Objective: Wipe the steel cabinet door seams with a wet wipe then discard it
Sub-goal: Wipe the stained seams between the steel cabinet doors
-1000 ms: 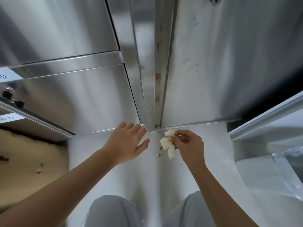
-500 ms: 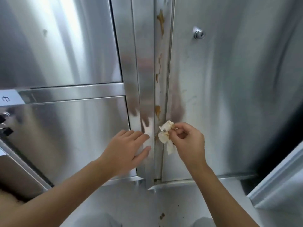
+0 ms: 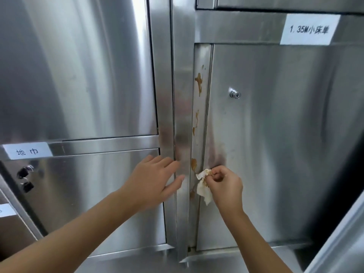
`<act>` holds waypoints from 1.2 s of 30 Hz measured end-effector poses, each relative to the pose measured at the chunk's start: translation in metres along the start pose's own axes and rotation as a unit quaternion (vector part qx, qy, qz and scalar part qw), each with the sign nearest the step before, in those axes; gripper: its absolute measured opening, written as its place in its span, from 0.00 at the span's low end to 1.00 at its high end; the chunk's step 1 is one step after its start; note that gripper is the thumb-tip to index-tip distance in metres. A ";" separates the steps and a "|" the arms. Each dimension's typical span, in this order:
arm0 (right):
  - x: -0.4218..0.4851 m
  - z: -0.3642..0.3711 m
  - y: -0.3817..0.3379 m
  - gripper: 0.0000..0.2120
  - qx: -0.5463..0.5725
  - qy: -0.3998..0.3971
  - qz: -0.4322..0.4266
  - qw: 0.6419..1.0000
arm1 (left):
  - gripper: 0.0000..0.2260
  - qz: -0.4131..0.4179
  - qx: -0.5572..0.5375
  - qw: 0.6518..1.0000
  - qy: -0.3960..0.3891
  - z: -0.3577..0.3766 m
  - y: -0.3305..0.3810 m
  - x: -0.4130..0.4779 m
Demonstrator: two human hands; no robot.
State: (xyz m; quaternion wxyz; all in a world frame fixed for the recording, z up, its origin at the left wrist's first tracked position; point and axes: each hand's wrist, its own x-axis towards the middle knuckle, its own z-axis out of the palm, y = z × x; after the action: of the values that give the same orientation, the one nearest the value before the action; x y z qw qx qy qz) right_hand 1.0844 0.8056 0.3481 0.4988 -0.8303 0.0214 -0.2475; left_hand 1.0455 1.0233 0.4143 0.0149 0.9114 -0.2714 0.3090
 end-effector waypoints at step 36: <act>0.081 -0.054 -0.197 0.04 -0.121 0.065 -0.256 0.957 | 0.21 0.073 0.110 0.987 0.090 -0.124 -0.038 0.078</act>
State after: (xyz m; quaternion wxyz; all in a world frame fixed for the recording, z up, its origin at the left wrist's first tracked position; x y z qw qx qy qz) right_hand 1.0905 0.8373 0.5651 0.3119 -0.8445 -0.1296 -0.4157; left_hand 1.0471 1.0421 0.5646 -0.0837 0.8538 -0.2986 0.4182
